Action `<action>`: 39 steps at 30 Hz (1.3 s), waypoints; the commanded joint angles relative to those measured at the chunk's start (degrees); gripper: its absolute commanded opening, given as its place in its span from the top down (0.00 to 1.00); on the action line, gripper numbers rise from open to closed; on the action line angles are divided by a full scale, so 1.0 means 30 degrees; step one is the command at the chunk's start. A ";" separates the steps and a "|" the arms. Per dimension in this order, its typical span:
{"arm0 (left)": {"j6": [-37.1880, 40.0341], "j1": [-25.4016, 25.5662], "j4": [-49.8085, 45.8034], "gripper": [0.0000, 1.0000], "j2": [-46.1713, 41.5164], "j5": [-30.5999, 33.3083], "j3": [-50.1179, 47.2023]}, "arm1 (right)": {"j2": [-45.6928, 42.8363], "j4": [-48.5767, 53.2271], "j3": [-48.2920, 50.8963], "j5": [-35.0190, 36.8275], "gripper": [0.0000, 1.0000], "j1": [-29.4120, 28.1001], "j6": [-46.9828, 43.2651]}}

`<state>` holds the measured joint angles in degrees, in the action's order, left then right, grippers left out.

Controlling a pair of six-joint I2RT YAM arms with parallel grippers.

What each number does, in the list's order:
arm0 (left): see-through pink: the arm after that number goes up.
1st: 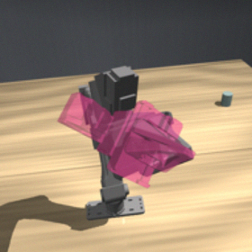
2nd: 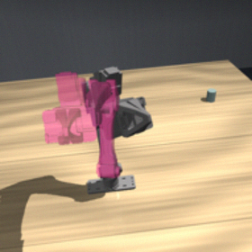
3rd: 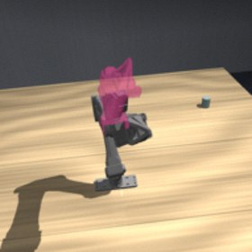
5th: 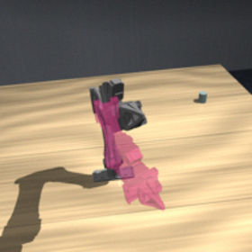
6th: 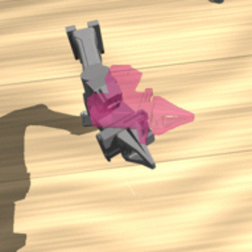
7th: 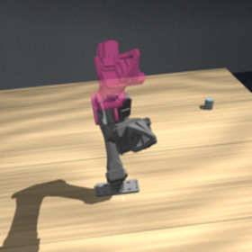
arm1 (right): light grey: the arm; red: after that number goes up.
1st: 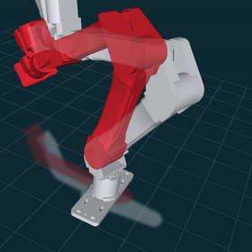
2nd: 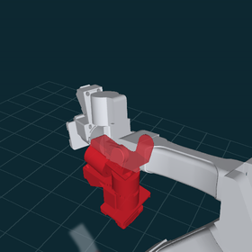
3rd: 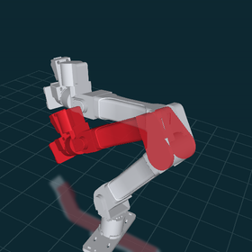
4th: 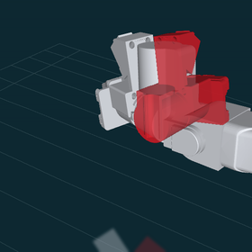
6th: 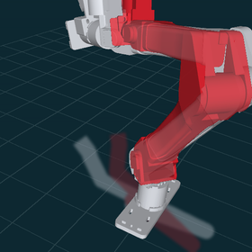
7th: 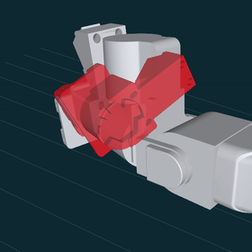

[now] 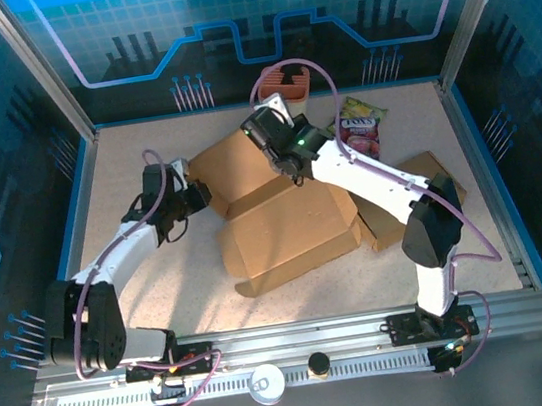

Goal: Fold the paper box

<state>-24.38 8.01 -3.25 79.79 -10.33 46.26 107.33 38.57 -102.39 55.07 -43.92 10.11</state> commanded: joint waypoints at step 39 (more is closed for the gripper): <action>-0.2407 0.3064 0.2858 1.00 0.4480 0.7953 -0.0771 | 0.0464 -0.1173 0.1474 -0.0774 1.00 -0.0854 0.0029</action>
<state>-32.10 16.47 9.28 92.42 10.48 43.48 109.47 36.42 -98.83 54.02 -44.99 9.89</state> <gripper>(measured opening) 0.068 0.047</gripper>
